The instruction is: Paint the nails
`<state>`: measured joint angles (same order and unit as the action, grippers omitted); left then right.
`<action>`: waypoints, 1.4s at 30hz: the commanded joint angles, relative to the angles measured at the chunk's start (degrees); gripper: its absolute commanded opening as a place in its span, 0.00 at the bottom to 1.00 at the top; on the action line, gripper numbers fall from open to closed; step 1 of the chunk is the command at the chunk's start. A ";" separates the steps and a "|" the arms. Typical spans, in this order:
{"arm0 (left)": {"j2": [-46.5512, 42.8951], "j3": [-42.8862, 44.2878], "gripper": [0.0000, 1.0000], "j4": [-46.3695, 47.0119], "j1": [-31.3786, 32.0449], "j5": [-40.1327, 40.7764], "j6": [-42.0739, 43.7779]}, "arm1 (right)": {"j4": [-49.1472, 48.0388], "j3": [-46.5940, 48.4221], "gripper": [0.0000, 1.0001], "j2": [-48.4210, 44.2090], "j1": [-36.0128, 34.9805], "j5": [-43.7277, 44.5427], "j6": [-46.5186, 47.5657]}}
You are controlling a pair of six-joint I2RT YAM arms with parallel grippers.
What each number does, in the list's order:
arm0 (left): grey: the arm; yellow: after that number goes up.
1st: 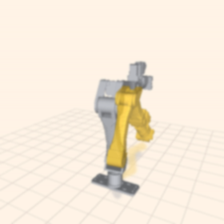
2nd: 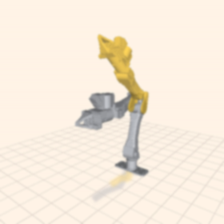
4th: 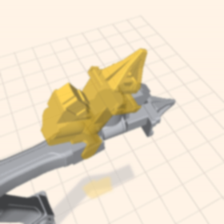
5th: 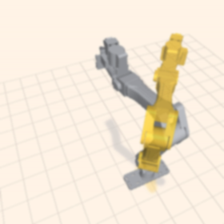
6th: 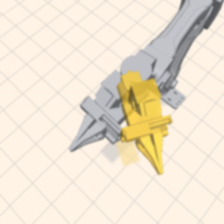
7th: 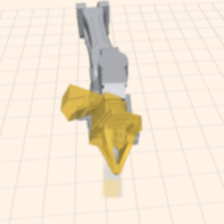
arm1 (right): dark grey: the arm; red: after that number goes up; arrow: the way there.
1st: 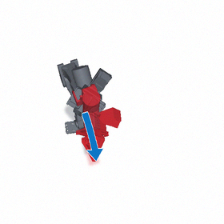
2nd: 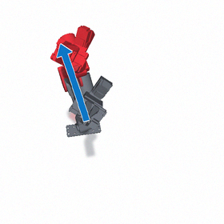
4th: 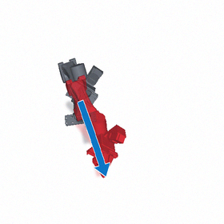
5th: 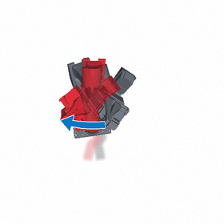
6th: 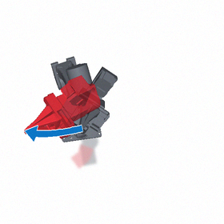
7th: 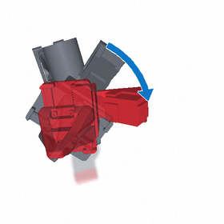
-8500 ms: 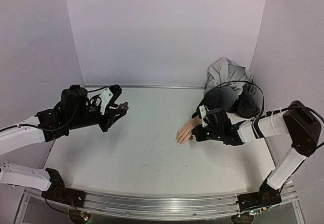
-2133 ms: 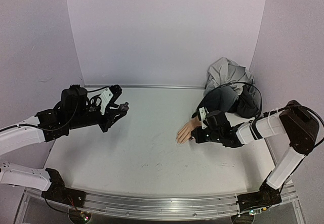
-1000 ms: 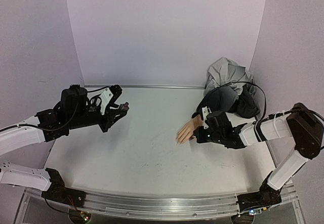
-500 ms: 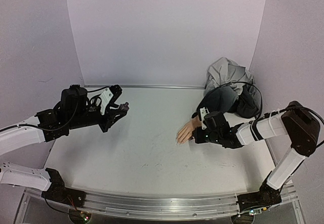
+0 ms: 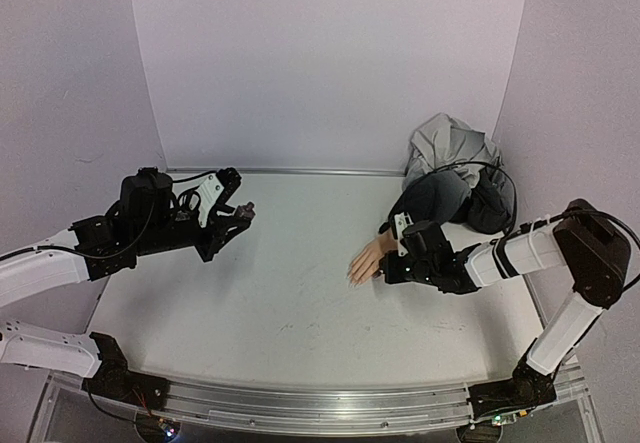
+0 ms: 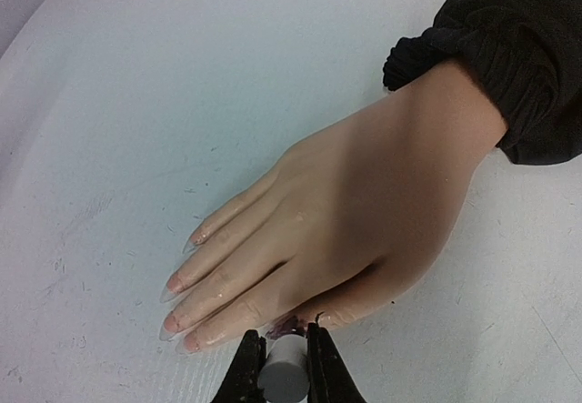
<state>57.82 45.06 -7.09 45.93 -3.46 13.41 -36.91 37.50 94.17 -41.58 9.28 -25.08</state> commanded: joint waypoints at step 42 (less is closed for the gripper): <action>-1.48 3.61 0.00 2.44 -0.32 -0.75 -0.59 | -3.15 1.70 0.00 1.11 -0.39 -3.02 0.47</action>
<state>57.82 45.06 -7.09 45.93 -3.46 13.41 -38.68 37.52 95.18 -41.58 6.70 -24.47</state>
